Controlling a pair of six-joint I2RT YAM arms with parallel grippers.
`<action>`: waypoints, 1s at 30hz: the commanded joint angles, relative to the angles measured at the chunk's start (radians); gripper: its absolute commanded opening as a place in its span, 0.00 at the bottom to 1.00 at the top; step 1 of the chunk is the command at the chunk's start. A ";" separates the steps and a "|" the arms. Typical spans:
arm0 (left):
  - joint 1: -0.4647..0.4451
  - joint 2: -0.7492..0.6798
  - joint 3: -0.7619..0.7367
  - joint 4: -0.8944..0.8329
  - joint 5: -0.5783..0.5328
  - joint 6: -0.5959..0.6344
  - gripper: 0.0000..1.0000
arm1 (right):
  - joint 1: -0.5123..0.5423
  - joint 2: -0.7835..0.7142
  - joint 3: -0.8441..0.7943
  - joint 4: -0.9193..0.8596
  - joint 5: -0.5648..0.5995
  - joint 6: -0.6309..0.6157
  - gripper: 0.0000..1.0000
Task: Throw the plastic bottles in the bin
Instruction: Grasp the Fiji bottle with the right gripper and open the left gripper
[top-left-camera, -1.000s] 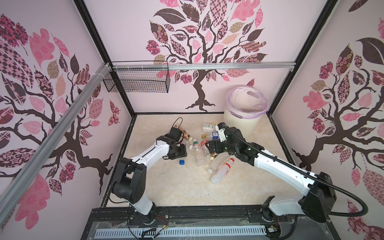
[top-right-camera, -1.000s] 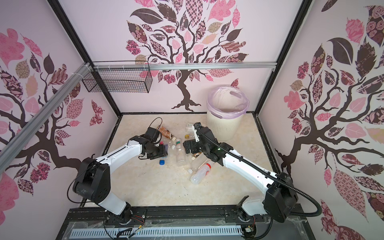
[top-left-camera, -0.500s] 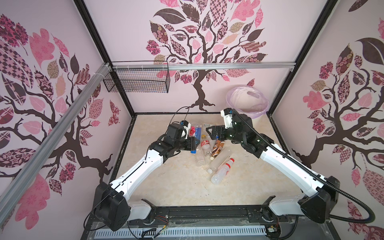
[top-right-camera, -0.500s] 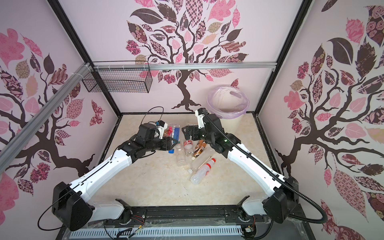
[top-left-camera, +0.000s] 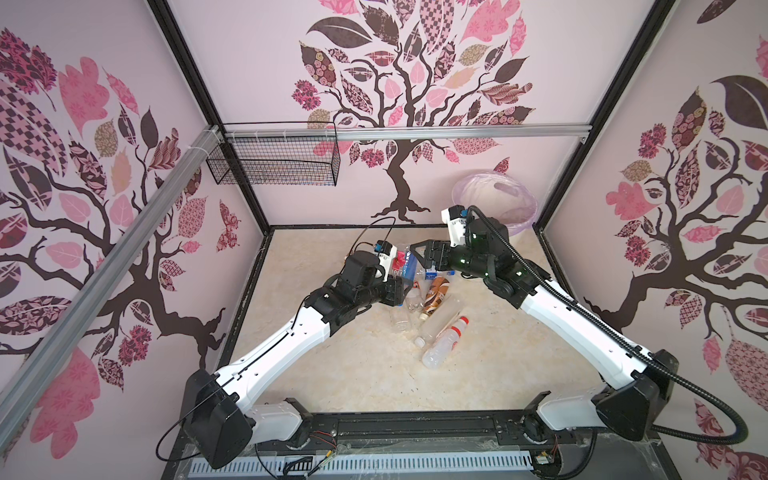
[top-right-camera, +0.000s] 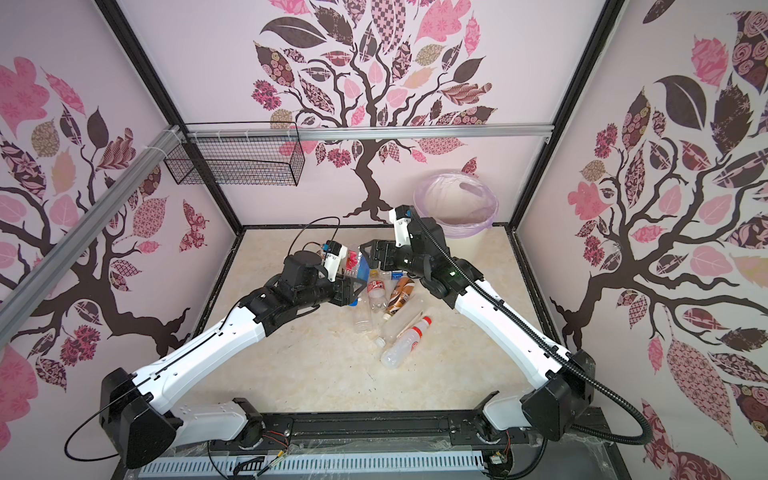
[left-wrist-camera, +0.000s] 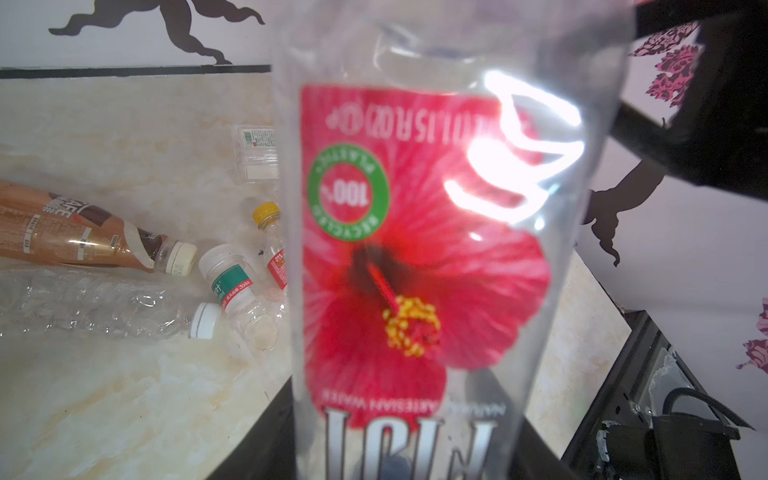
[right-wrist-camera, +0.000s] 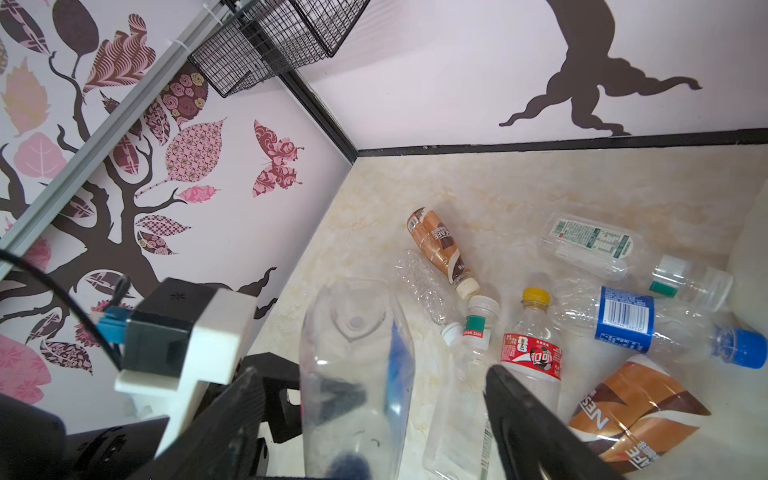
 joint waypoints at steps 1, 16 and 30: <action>0.000 -0.018 0.041 0.049 -0.011 0.009 0.56 | 0.003 0.035 -0.005 0.032 -0.065 0.036 0.85; -0.018 -0.016 0.050 0.063 0.006 -0.013 0.58 | 0.004 0.124 0.003 0.090 -0.125 0.071 0.69; -0.019 -0.042 0.066 0.029 -0.010 -0.006 0.87 | 0.000 0.086 0.037 0.035 -0.027 -0.007 0.46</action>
